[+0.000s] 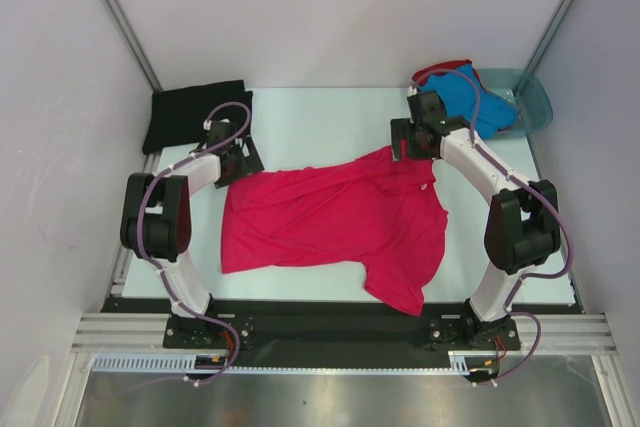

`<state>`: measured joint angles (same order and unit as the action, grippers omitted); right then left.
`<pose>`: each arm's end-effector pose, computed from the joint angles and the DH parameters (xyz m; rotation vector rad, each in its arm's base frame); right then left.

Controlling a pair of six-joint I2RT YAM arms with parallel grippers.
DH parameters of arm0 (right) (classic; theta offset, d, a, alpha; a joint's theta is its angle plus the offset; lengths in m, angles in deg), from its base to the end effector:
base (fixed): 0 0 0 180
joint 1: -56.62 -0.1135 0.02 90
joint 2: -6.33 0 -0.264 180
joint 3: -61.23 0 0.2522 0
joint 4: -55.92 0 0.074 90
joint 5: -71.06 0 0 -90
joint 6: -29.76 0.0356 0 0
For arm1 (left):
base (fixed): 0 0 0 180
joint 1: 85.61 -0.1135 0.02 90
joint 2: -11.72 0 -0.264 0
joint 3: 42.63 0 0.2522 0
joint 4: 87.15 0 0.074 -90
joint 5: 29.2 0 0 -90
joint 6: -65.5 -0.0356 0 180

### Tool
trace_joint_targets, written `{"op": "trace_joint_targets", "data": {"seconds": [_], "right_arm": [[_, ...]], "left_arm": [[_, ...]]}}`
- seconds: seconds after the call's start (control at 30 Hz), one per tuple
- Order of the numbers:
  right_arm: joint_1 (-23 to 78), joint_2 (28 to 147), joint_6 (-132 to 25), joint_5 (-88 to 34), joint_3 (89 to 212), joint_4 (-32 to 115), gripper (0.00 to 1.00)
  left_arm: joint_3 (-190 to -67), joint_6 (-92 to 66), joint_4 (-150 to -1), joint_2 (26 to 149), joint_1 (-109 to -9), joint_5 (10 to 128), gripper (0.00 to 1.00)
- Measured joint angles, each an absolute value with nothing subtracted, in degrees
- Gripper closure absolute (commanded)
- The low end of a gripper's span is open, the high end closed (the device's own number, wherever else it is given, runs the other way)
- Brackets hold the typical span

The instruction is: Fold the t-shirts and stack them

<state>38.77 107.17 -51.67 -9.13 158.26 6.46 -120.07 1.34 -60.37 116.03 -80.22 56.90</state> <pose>0.3698 0.1127 0.2686 -0.1302 2.4779 -0.0191 0.3737 -0.0328 0.1671 -0.4731 2.4646 -0.1395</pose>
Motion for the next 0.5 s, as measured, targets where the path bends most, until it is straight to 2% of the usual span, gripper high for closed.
{"op": "trace_joint_targets", "data": {"seconds": [0.37,0.4,0.43,0.5], "right_arm": [[39.23,108.13,-51.67,-9.16,158.26,6.66,0.1],[39.25,108.13,-51.67,-9.13,158.26,6.7,0.1],[39.3,108.13,-51.67,-9.13,158.26,6.72,0.1],[39.45,108.13,-51.67,-9.16,158.26,6.74,0.1]], "left_arm": [[-124.14,-0.45,-57.25,119.42,-80.51,54.45,0.01],[-124.29,-0.6,-57.03,119.53,-80.53,54.47,0.04],[-124.42,-0.62,-56.86,119.62,-80.57,54.45,0.15],[-124.71,-0.97,-56.29,119.75,-80.77,54.23,0.26]]}}
